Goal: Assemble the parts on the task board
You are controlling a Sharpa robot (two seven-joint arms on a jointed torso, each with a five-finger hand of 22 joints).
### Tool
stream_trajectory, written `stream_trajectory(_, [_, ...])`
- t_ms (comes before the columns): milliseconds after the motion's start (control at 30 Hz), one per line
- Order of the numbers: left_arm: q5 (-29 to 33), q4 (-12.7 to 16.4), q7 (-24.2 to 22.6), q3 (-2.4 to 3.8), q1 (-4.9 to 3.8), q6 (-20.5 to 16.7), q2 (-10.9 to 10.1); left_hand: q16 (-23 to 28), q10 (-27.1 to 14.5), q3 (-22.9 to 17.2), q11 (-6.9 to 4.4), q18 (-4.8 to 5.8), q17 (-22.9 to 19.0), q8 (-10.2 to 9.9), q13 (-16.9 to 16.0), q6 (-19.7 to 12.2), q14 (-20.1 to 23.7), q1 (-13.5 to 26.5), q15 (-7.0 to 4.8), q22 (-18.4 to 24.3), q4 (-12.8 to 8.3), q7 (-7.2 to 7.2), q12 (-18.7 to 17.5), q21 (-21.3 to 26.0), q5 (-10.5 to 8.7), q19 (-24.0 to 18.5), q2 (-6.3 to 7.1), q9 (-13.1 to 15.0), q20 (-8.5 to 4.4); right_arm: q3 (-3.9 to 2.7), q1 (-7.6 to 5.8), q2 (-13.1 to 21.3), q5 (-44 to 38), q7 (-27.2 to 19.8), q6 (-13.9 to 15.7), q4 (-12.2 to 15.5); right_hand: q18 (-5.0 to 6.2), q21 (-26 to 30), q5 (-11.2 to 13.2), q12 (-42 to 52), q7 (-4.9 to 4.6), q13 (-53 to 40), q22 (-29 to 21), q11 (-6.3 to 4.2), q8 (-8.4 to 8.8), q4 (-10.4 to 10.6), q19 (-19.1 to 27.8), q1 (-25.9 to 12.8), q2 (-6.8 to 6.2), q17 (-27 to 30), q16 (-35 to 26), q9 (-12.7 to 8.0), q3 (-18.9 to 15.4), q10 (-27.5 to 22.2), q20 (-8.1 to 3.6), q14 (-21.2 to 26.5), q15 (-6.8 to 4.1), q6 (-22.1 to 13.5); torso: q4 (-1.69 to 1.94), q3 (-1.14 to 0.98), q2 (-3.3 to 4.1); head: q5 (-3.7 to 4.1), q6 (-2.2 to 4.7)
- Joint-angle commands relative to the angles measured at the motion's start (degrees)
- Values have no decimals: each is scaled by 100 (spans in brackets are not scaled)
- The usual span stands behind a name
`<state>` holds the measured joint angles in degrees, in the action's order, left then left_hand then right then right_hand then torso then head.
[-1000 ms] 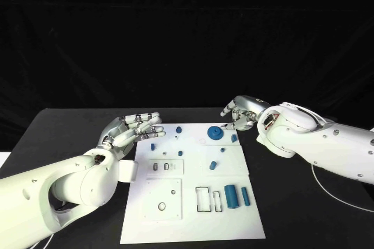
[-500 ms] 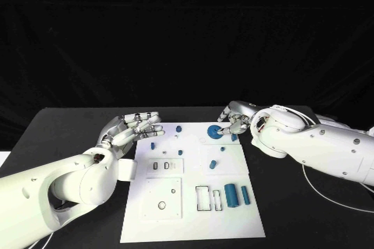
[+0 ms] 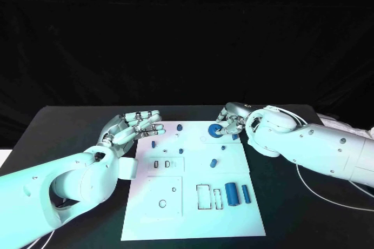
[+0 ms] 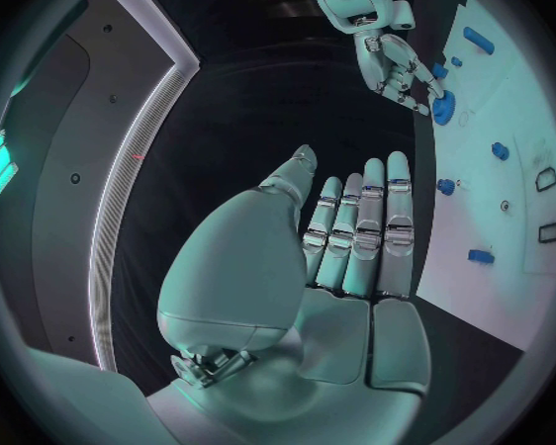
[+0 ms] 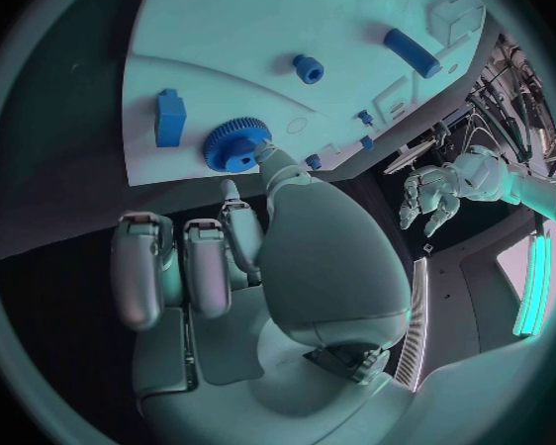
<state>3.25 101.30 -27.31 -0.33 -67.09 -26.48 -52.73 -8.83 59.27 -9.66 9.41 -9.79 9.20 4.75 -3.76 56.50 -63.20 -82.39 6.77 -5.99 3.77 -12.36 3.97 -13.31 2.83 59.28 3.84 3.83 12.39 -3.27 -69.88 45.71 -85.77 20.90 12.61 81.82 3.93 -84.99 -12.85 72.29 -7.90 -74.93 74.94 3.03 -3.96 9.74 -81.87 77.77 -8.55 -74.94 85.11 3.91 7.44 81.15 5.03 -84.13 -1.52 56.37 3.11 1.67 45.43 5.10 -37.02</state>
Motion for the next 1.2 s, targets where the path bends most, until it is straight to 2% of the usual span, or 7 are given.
stream_trajectory(33, [2, 3, -19, 5, -7, 130, 14, 32, 47, -15, 10, -54, 5, -39, 2, 21, -40, 6, -13, 9, -30, 4, -12, 26, -2, 39, -49, -3, 9, 1, 5, -43, -143, 62, -74, -50, -113, -27, -13, 37, -31, -27, 204, 11, -8, 39, -39, 53, -6, -613, 32, 9, 3, 45, 15, -420, 47, 26, 0, 2, -5, -3, -3])
stream_trajectory(267, [2, 0, -7, 5, -7, 141, 17, 32, 47, -15, 10, -54, 5, -39, 2, 21, -40, 6, -13, 9, -30, 4, -12, 26, -2, 39, -49, -3, 9, 5, 11, -93, -149, 63, -143, -93, -116, -38, -24, 97, -19, -95, 226, 3, -39, 39, -47, 75, 33, -633, 43, 20, 19, 62, 17, -421, 44, 97, 2, 1, -6, -13, -23])
stream_trajectory(467, [2, -1, 2, 5, -7, 149, 17, 32, 47, -15, 10, -54, 5, -39, 2, 21, -40, 6, -13, 9, -30, 4, -12, 26, -2, 39, -49, -3, 9, 7, 22, -107, -175, 71, -228, -131, -124, -59, -14, 184, 6, -193, 271, -21, -91, -19, -67, 163, 117, -667, 61, 38, 94, 94, 6, -424, 27, 243, 2, 5, -6, -12, -33])
stream_trajectory(700, [2, -2, 4, 5, -7, 152, 18, 32, 47, -15, 10, -54, 5, -39, 2, 21, -40, 6, -13, 9, -30, 4, -12, 26, -2, 39, -49, -3, 9, 20, 47, -142, -204, 59, -346, -160, -129, -71, 6, 231, 22, -244, 299, -35, -109, -57, -80, 197, 136, -693, 74, 43, 129, 117, -3, -428, 16, 311, 7, 3, -5, -21, -51])
stream_trajectory(967, [2, -7, 8, 5, -7, 147, 15, 46, 50, -24, 7, -55, 11, -48, 4, 26, -46, -2, -16, 14, -57, 7, -18, 33, -1, 46, -65, -3, 5, 55, 57, -147, -212, 110, -347, -202, -136, -84, 17, 274, 31, -286, 332, -43, -122, -65, -98, 194, 157, -719, 88, 46, 148, 141, -8, -432, 10, 359, 14, 2, -4, -18, -72])
stream_trajectory(1200, [2, -9, 10, 5, -7, 147, 15, 51, 52, -31, 7, -55, 13, -51, 4, 29, -48, -9, -17, 15, -68, 7, -19, 35, -2, 49, -74, -4, 4, 74, 65, -171, -349, 220, -317, -227, -144, -100, 1, 323, 51, -334, 371, -58, -143, -67, -119, 173, 184, -738, 98, 53, 173, 172, -18, -436, -2, 438, 7, 1, -8, -34, -69])
